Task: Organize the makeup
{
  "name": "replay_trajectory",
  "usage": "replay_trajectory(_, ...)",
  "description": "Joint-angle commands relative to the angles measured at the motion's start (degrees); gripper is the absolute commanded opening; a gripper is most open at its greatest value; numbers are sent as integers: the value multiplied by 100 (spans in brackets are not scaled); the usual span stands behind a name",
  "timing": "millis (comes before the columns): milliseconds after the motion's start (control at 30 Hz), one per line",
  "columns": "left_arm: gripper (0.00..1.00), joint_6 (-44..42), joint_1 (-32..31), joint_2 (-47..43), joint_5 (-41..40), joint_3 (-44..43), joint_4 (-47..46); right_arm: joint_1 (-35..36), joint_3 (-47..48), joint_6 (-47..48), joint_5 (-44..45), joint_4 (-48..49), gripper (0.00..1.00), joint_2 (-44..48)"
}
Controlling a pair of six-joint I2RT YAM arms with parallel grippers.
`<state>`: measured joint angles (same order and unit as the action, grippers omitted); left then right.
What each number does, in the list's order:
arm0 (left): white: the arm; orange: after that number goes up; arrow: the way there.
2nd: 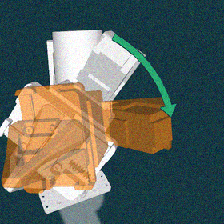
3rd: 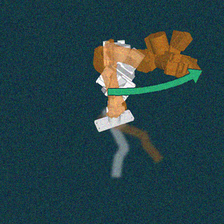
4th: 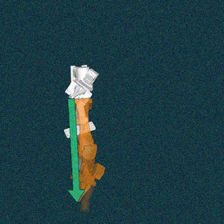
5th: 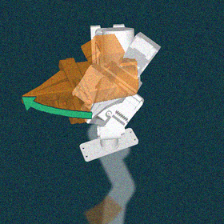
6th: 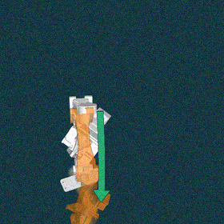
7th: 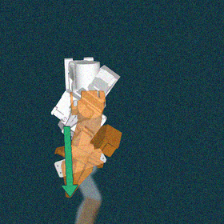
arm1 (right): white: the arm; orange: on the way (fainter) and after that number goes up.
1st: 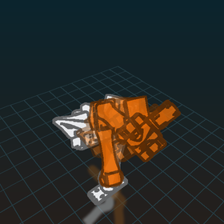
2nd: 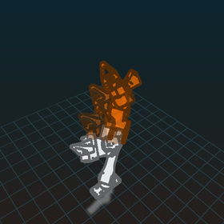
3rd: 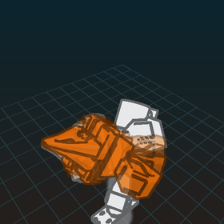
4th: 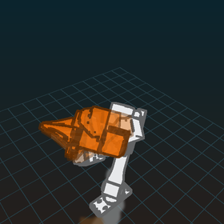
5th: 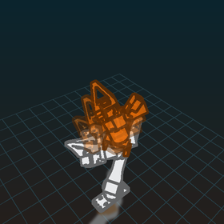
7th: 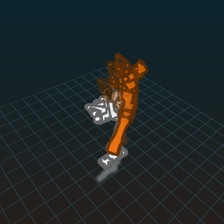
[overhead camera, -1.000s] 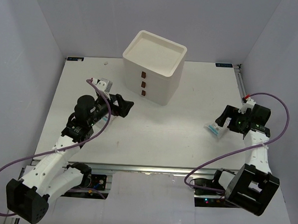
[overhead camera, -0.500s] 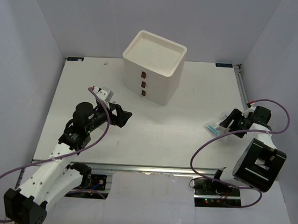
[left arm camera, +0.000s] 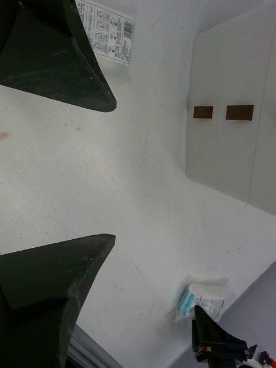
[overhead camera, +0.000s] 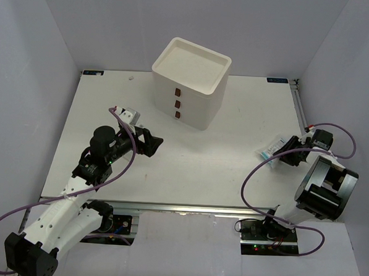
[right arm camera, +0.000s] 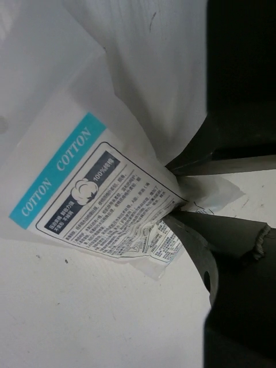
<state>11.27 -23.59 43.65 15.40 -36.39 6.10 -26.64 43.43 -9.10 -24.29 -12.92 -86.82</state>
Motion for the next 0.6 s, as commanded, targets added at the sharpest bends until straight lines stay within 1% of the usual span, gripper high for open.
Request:
replay_trajectory(0,98,-72,22,-112,-115,18,49,-34,98,99,-263,375,26,71)
replay_trajectory(167,98,-72,22,-101,-141,18,49,-27,37,625,-1003,391,17,773)
replay_trajectory(333,98,-78,22,-106,-171,18,57,64,144,1590,-2263,187,9,1414)
replay_trajectory(400,98,-81,22,-109,-196,18,64,369,370,1943,-2528,-55,8,1593)
replay_trajectory(467,98,-90,22,-120,-222,18,58,891,698,2168,-2574,-271,8,1767)
replay_trajectory(567,98,-99,22,-102,-292,36,58,1903,1144,2365,-2141,-297,8,1937)
